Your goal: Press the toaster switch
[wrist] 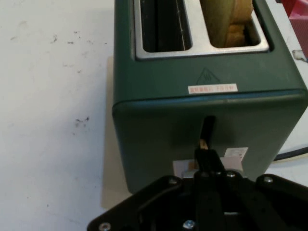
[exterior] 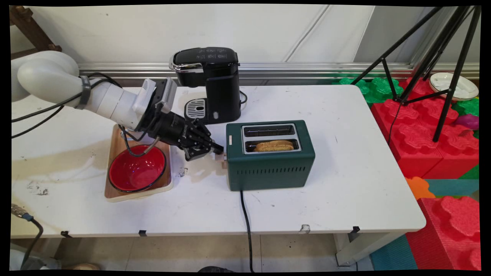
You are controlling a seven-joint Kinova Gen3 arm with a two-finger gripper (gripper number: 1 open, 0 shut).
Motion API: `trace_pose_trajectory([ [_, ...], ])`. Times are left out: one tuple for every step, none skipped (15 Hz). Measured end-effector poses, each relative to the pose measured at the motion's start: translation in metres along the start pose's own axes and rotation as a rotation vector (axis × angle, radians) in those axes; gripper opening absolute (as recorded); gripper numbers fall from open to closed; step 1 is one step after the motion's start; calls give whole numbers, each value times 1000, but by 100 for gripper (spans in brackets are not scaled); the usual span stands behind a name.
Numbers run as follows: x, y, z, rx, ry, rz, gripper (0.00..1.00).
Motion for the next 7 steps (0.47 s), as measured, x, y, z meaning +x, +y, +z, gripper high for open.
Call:
trace_pose_trajectory([
  [-1,0,1,-1,-2,1,0],
  [-2,0,2,-1,-5,2,0],
  [-2,0,3,-2,-6,2,0],
  [-3,-1,4,-3,-8,3,0],
  [-3,-1,4,-3,-10,4,0],
  [-4,-1,5,-4,-12,4,0],
  [-4,-1,5,-4,-13,4,0],
])
